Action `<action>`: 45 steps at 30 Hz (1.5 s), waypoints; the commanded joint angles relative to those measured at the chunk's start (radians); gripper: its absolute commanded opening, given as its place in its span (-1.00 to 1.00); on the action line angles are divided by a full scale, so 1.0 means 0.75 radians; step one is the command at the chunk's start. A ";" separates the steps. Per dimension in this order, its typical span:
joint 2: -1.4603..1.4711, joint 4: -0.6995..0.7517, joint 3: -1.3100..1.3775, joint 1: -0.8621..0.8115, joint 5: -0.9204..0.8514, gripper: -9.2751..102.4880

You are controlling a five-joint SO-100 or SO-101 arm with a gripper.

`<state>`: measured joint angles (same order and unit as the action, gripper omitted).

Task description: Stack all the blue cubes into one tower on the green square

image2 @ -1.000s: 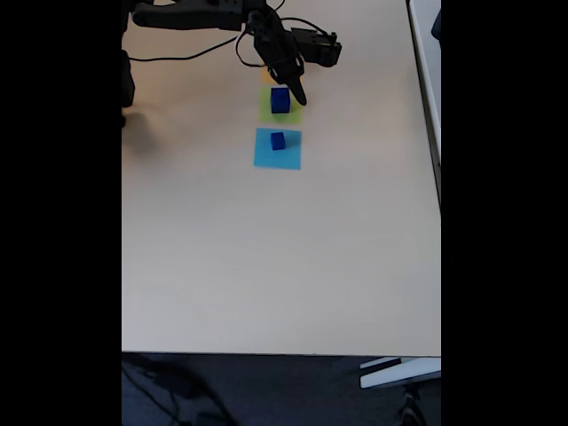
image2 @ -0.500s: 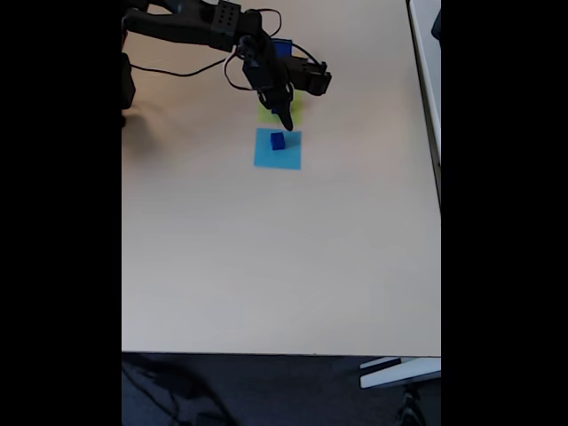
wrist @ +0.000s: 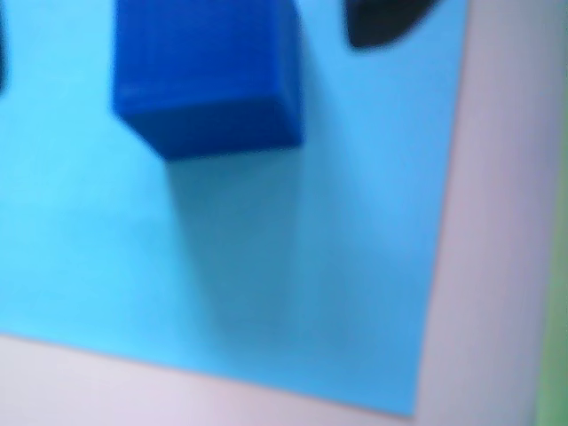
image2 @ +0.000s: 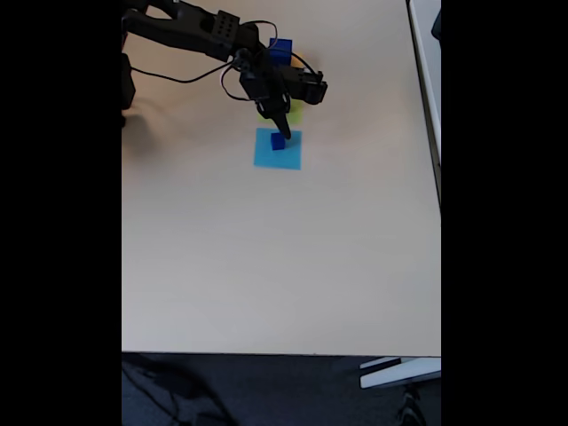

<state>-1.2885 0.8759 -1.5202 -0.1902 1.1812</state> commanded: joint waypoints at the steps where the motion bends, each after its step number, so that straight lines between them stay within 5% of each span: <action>1: -0.100 -0.041 -0.008 -0.020 -0.018 -0.49; 45: -0.045 -0.164 -0.170 -0.047 -0.016 -0.50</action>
<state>-1.2885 0.7747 -1.6521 -0.2163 1.1704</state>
